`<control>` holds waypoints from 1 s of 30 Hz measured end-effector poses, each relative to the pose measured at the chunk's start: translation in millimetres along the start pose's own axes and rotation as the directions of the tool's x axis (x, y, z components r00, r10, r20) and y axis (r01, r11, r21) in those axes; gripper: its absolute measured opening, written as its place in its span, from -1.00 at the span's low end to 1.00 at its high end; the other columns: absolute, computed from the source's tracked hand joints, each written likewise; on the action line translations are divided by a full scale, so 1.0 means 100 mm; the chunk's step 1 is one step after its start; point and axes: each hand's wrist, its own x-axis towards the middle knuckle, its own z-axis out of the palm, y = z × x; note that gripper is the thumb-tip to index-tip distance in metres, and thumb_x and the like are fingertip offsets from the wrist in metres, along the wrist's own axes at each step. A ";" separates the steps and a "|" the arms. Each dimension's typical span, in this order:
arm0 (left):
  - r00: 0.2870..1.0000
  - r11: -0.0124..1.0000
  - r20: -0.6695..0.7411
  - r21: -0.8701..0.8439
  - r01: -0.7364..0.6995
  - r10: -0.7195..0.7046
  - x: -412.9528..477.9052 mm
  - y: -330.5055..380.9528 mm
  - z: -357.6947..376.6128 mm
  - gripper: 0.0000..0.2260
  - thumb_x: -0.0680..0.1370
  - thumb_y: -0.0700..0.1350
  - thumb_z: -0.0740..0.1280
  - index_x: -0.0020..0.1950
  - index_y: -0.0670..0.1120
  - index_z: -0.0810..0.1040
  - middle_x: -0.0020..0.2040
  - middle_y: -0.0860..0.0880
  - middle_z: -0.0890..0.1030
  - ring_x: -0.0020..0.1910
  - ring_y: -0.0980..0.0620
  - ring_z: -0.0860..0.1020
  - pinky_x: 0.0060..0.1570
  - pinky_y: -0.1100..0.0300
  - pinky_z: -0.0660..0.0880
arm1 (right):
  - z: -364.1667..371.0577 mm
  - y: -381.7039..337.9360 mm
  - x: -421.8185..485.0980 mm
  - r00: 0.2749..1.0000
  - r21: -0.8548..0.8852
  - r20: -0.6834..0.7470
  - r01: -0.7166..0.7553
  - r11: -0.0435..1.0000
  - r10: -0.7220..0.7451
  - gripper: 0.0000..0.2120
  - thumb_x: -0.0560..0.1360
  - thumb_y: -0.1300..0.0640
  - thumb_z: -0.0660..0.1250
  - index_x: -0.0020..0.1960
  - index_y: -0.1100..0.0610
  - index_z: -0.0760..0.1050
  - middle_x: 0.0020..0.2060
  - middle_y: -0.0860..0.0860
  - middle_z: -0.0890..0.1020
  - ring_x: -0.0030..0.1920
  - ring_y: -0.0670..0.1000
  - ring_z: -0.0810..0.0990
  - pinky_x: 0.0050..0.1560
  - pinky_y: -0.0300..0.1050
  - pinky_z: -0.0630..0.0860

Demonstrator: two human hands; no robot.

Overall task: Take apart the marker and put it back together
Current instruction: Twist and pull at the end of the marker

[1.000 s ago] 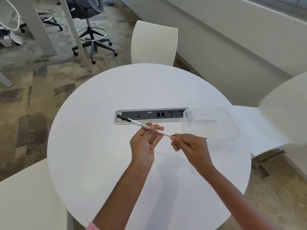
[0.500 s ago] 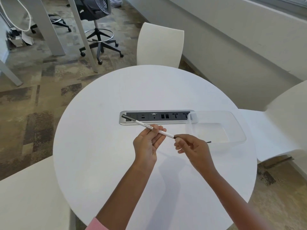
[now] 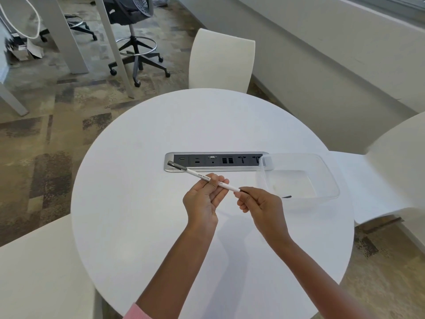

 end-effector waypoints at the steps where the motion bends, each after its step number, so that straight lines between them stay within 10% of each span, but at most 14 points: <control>1: 1.000 1.000 -0.003 -0.006 0.008 -0.008 0.00 0.00 0.00 -0.94 0.47 -0.32 0.33 -0.20 -0.24 0.54 -0.44 -0.04 0.66 -0.38 0.02 0.66 -0.36 0.24 0.61 | 0.00 0.02 -0.01 0.994 -0.103 -0.018 0.102 0.989 -0.104 -0.90 0.46 0.27 0.32 -0.18 0.18 0.61 -0.46 -0.03 0.57 -0.41 -0.10 0.50 -0.34 -0.34 0.44; 5: 0.998 0.997 -0.019 -0.034 0.064 -0.064 0.00 -0.01 -0.01 -0.95 0.46 -0.33 0.33 -0.20 -0.25 0.54 -0.44 -0.07 0.66 -0.40 0.01 0.66 -0.37 0.21 0.62 | -0.05 0.15 0.02 0.820 -0.565 0.091 0.509 0.649 -0.565 -0.89 0.44 0.27 0.31 -0.15 0.31 0.58 -0.43 0.12 0.58 -0.43 0.10 0.50 -0.36 -0.20 0.41; 9: 0.993 0.991 -0.026 -0.064 0.115 -0.117 -0.02 -0.03 0.00 -0.94 0.46 -0.36 0.32 -0.22 -0.27 0.52 -0.45 -0.09 0.66 -0.42 -0.01 0.66 -0.38 0.19 0.62 | -0.18 0.25 0.11 0.617 -0.671 0.248 0.665 0.328 -0.746 -0.82 0.49 0.26 0.26 -0.12 0.34 0.60 -0.43 0.13 0.58 -0.45 0.12 0.52 -0.45 -0.09 0.50; 12: 0.995 0.994 -0.019 -0.051 0.100 -0.101 0.00 -0.02 0.02 -0.93 0.47 -0.34 0.33 -0.22 -0.25 0.53 -0.45 -0.07 0.66 -0.41 0.01 0.66 -0.37 0.20 0.62 | -0.16 0.22 0.09 0.766 -0.595 0.142 0.572 0.564 -0.627 -0.87 0.44 0.22 0.33 -0.09 0.26 0.62 -0.43 0.05 0.59 -0.40 0.02 0.51 -0.39 -0.18 0.49; 15: 0.998 0.998 -0.022 -0.021 0.062 -0.063 0.03 0.02 0.01 -0.92 0.47 -0.32 0.33 -0.22 -0.23 0.54 -0.45 -0.05 0.66 -0.40 0.03 0.66 -0.36 0.23 0.62 | -0.09 0.07 0.04 0.998 0.003 0.035 0.056 0.998 -0.056 -0.88 0.44 0.04 0.34 -0.19 0.03 0.63 -0.49 -0.11 0.60 -0.40 -0.12 0.54 -0.34 -0.35 0.48; 21: 0.999 0.998 -0.019 0.034 0.047 -0.047 0.04 -0.01 -0.03 -0.90 0.48 -0.32 0.32 -0.23 -0.20 0.54 -0.45 -0.02 0.66 -0.39 0.05 0.66 -0.36 0.26 0.61 | -0.11 -0.03 0.14 0.779 0.255 0.490 -0.557 0.790 0.391 -0.59 0.53 -0.12 0.12 -0.37 0.09 0.45 -0.55 -0.07 0.47 -0.54 -0.12 0.39 -0.47 -0.35 0.39; 24: 0.999 0.998 -0.024 0.043 0.036 -0.035 0.06 0.01 -0.05 -0.93 0.47 -0.32 0.33 -0.21 -0.22 0.54 -0.45 -0.03 0.66 -0.38 0.04 0.66 -0.37 0.25 0.61 | -0.08 0.00 0.13 0.751 0.300 0.547 -0.588 0.751 0.370 -0.61 0.58 -0.02 0.08 -0.37 0.07 0.35 -0.58 -0.12 0.41 -0.55 -0.15 0.32 -0.49 -0.38 0.34; 30: 0.997 0.997 -0.029 0.049 0.066 -0.065 0.08 0.01 -0.05 -0.91 0.46 -0.36 0.31 -0.23 -0.24 0.53 -0.47 -0.05 0.65 -0.41 0.03 0.66 -0.42 0.25 0.59 | -0.02 0.05 0.06 0.918 0.125 0.354 -0.234 0.964 0.177 -0.65 0.59 0.12 0.10 -0.38 0.07 0.31 -0.54 -0.12 0.35 -0.50 -0.13 0.27 -0.46 -0.35 0.26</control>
